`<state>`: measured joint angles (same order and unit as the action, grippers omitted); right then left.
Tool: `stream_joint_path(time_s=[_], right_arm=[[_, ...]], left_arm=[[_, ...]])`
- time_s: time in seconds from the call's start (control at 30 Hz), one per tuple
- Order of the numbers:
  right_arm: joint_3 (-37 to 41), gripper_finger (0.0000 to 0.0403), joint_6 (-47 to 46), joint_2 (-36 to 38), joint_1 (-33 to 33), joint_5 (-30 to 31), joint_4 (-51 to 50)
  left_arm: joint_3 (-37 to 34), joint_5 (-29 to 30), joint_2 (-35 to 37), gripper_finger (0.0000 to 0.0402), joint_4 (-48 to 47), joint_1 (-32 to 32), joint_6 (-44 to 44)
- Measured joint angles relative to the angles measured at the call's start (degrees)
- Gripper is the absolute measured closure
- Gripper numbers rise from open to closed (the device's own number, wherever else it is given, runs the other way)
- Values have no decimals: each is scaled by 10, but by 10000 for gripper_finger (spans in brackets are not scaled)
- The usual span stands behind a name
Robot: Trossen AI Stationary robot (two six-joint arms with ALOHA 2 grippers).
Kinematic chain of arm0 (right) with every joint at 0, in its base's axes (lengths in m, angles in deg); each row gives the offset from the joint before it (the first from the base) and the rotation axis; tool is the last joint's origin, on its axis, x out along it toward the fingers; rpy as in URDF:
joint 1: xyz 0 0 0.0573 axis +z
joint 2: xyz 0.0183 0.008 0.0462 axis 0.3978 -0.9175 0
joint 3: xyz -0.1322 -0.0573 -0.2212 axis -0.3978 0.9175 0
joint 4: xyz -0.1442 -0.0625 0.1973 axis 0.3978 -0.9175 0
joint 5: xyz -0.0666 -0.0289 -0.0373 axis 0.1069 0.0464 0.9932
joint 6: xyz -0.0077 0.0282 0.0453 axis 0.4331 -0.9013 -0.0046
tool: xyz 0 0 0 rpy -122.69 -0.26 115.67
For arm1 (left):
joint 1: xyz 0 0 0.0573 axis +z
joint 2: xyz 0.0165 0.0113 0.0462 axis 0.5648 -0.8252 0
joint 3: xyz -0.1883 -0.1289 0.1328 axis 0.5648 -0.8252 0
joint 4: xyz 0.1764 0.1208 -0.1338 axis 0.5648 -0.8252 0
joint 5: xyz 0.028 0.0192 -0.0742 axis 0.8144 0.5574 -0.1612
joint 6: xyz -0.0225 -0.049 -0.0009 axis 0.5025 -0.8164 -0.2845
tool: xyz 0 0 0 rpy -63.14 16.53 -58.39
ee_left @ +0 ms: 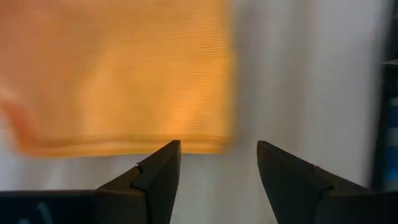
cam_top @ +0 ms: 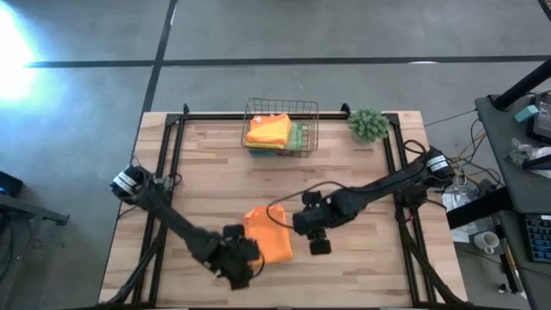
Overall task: Fold microfiber towels
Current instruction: Put the orange microfiber cloth into the wire basket
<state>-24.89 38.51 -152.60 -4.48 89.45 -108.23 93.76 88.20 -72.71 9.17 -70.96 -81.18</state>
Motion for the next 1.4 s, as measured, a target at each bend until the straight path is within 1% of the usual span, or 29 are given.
stream_joint_path(time_s=[0.13, 0.23, 0.4, 0.5, 0.6, 0.7, 0.77, 0.83, 0.93, 1.1, 1.27, 1.4], right_arm=[[16, 267, -2, 0, 42, -2, -3], [40, 270, -3, 0, 75, -2, 7], [76, 269, -21, 0, 115, -2, 73], [89, 268, -29, 0, 126, -1, 113], [97, 271, -29, 0, 131, 2, 145], [101, 270, -29, 0, 132, 3, 179], [106, 266, -29, 0, 132, 1, 217], [111, 260, -19, -1, 132, -3, 242], [111, 250, -9, -4, 130, -3, 253], [111, 247, -5, -13, 126, -2, 256], [110, 243, 69, -27, 126, -2, 283], [110, 241, 120, -35, 123, -1, 315]], left_arm=[[0, 0, 0, 206, 63, -40, -5], [0, 0, 0, 206, 94, -61, -39], [25, 0, -16, 206, 91, -86, -73], [54, -10, -39, 206, 93, -93, -73], [81, -10, -61, 206, 68, -95, -71], [106, -7, -79, 206, 11, -96, -72], [124, 17, -92, 206, -31, -96, -74], [136, 51, -102, 206, -53, -96, -68], [143, 83, -114, 206, -49, -95, -38], [141, 96, -134, 206, -54, -90, -27], [141, 102, -142, 206, -53, -83, -13], [141, 131, -142, 206, -55, -77, -10]])
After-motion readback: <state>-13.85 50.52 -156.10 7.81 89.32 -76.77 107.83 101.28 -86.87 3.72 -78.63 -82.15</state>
